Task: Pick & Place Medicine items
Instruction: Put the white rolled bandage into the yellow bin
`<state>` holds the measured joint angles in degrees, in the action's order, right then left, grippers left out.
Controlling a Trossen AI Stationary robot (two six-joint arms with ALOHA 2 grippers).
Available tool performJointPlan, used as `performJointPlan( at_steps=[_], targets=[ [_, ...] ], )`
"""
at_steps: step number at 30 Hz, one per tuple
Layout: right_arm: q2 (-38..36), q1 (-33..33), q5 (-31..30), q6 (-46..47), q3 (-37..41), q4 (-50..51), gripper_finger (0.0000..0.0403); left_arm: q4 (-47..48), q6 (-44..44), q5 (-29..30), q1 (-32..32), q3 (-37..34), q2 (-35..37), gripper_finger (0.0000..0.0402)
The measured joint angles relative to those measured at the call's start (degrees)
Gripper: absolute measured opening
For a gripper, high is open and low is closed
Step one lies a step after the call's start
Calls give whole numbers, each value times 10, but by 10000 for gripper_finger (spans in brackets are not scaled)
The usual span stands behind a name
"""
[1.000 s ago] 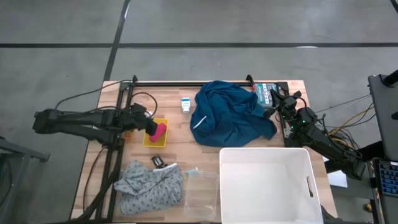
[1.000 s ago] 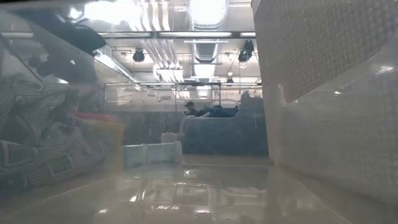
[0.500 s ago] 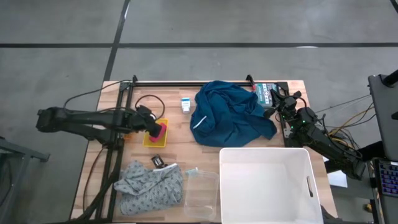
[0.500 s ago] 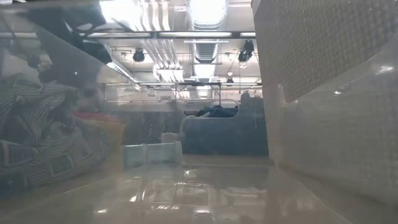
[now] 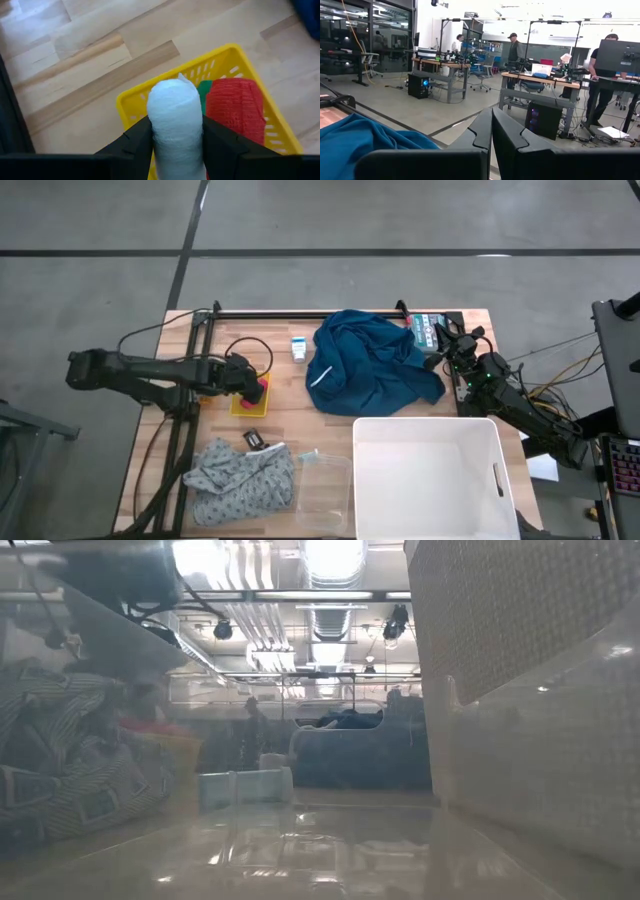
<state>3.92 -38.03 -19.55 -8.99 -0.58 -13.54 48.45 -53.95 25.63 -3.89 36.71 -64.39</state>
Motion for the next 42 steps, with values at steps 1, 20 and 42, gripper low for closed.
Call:
performJointPlan(
  at_steps=[1,20,42],
  targets=[
    [0,0,0,0,0,0,8,0,-1,0,0,0,-3,146],
    [0,0,0,0,0,0,8,-11,-5,-30,0,0,-64,146],
    [0,0,0,0,0,0,8,-51,-5,-45,0,-27,-71,146]
  ],
)
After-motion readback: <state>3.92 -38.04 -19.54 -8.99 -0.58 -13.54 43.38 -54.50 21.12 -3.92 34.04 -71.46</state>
